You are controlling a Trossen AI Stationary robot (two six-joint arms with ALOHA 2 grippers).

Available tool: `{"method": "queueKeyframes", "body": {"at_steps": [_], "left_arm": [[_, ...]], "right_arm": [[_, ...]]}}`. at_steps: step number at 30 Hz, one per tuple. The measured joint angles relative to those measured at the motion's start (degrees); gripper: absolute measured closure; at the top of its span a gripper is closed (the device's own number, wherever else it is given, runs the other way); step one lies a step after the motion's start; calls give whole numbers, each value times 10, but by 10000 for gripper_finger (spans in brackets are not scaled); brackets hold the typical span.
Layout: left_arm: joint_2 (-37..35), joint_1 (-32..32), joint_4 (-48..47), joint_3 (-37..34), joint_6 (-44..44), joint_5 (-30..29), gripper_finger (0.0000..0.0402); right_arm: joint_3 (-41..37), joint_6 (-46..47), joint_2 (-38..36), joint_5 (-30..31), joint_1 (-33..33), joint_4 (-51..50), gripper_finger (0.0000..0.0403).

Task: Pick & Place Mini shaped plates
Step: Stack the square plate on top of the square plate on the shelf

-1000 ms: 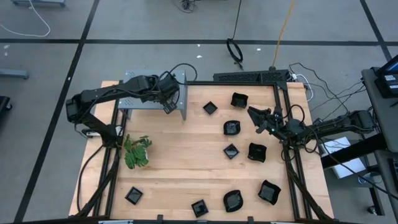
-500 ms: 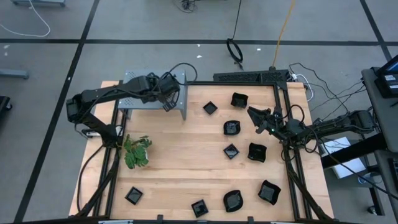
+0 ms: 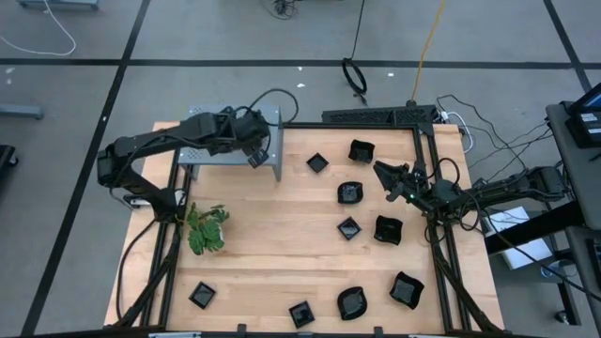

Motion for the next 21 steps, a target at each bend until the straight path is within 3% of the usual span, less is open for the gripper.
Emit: {"method": "queueKeyframes", "body": {"at_steps": [8, 17, 21], "left_arm": [[1, -40, -12, 104, -69, 76, 249], [2, -110, -13, 121, -204, 317, 250], [5, -171, -18, 113, -254, 383, 250]], "right_arm": [[0, 0, 0, 0, 0, 0, 259], [0, -28, 0, 3, 0, 0, 259], [0, -60, 0, 1, 0, 0, 259]]}}
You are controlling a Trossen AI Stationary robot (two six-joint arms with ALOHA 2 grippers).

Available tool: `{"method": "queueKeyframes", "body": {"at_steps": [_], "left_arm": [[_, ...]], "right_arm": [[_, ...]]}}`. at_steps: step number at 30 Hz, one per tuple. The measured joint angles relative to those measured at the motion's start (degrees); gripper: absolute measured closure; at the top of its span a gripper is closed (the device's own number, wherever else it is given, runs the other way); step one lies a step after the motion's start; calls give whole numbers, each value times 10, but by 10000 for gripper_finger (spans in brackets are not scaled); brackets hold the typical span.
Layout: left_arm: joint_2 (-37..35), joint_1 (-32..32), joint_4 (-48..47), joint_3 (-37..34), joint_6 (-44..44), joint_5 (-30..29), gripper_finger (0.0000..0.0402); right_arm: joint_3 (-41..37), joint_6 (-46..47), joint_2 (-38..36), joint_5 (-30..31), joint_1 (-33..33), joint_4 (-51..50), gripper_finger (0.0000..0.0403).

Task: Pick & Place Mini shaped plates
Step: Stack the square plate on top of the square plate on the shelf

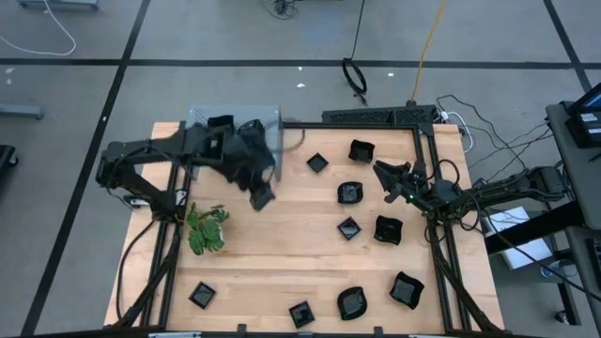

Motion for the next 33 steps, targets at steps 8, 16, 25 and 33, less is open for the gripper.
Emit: {"method": "queueKeyframes", "body": {"at_steps": [8, 16, 25, 33], "left_arm": [[-1, -176, -83, 0, -180, 13, 250], [5, -353, -113, 0, -437, -54, 250], [62, -480, -194, -1, -687, -90, 250], [143, -523, -222, -1, -704, -51, 250]], "right_arm": [[0, 0, 0, -1, 0, 0, 259], [0, 0, 0, -1, 0, 5, 259], [0, 0, 0, -1, 0, 9, 259], [0, 0, 0, -1, 0, 9, 259]]}}
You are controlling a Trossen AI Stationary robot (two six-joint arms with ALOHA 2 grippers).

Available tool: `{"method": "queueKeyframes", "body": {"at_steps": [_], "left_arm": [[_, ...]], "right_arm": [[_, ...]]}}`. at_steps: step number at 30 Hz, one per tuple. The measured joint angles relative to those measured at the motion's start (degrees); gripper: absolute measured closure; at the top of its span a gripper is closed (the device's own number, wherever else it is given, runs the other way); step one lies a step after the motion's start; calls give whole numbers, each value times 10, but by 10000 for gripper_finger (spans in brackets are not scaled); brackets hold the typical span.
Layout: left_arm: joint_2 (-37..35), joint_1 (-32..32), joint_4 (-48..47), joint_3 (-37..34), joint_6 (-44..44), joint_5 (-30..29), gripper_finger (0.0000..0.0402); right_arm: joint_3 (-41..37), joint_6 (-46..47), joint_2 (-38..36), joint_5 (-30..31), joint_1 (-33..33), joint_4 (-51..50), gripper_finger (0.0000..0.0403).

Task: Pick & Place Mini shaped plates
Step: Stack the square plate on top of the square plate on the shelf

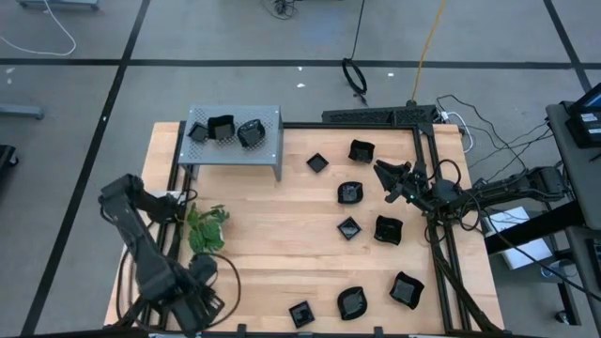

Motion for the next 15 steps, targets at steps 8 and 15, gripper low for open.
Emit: {"method": "queueKeyframes", "body": {"at_steps": [8, 15], "left_arm": [[53, 25, 11, -14, 54, 56, 250], [33, 50, 131, -128, 94, 121, 278]], "right_arm": [[0, 0, 0, 0, 0, 0, 259], [0, 0, 0, 0, 0, 0, 259]]}}
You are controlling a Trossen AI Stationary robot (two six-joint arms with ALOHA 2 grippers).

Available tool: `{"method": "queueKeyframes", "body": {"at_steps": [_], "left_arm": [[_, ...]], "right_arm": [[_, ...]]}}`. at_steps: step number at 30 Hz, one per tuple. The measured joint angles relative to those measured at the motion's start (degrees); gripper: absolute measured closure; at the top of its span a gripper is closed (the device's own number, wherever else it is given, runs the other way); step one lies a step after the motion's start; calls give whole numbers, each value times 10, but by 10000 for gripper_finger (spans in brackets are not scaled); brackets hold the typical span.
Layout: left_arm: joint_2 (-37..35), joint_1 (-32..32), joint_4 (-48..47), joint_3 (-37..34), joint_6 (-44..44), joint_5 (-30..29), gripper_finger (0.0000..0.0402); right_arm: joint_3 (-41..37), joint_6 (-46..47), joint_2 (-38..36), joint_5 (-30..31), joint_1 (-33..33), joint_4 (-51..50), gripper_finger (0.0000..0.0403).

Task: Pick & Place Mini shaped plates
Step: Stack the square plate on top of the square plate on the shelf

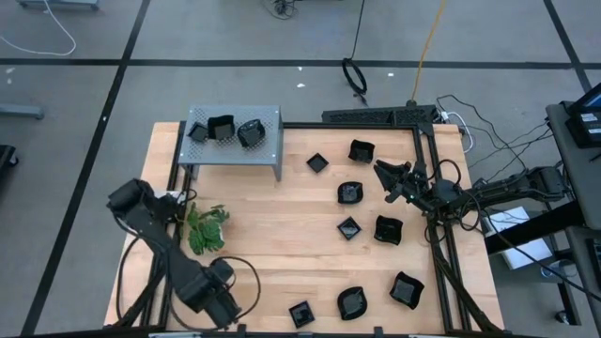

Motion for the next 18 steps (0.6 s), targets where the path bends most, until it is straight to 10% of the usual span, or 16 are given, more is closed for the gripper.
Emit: {"method": "queueKeyframes", "body": {"at_steps": [9, 18], "left_arm": [[-26, 4, 204, -164, -23, 10, 323], [-26, 4, 256, -211, -64, 5, 251]], "right_arm": [[0, 0, 0, -2, 0, 0, 259], [0, 0, 0, -2, 0, -2, 259]]}}
